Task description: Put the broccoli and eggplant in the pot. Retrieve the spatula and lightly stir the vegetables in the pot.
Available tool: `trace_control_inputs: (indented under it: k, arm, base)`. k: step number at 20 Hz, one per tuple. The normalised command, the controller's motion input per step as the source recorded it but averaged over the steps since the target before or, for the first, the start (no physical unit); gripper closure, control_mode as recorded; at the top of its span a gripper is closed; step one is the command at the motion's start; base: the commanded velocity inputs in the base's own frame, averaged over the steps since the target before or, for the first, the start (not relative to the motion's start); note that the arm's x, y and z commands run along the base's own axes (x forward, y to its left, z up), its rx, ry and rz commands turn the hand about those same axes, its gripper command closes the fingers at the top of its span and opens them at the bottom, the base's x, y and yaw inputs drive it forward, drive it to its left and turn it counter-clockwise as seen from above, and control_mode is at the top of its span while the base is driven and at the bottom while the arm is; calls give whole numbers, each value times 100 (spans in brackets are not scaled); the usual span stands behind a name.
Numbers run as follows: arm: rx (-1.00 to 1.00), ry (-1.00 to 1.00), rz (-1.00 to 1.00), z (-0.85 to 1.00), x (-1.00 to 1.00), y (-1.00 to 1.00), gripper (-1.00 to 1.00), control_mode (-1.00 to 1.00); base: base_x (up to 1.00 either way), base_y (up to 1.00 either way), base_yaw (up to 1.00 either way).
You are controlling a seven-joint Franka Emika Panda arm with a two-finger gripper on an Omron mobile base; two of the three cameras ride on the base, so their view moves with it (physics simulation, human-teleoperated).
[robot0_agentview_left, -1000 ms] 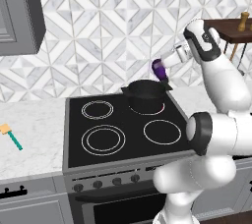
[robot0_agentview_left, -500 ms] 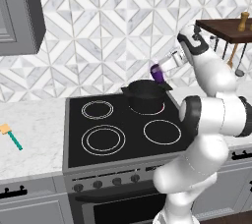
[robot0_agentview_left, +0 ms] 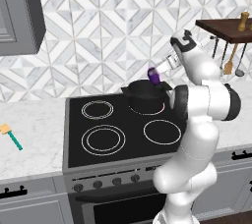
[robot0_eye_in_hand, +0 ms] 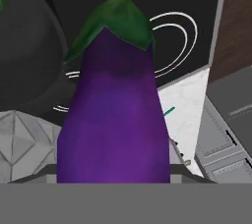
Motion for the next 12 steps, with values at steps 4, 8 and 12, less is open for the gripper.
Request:
trace_control_inputs:
  k: [4, 8, 12]
  arm:
    - [0, 5, 0, -38, 39, -17, 100, -100]
    - [0, 3, 0, -27, 29, -17, 100, -100]
    - [0, 2, 0, -3, 28, -2, 100, -100]
  base:
    - [0, 0, 0]
    - [0, 0, 0]
    - [0, 0, 0]
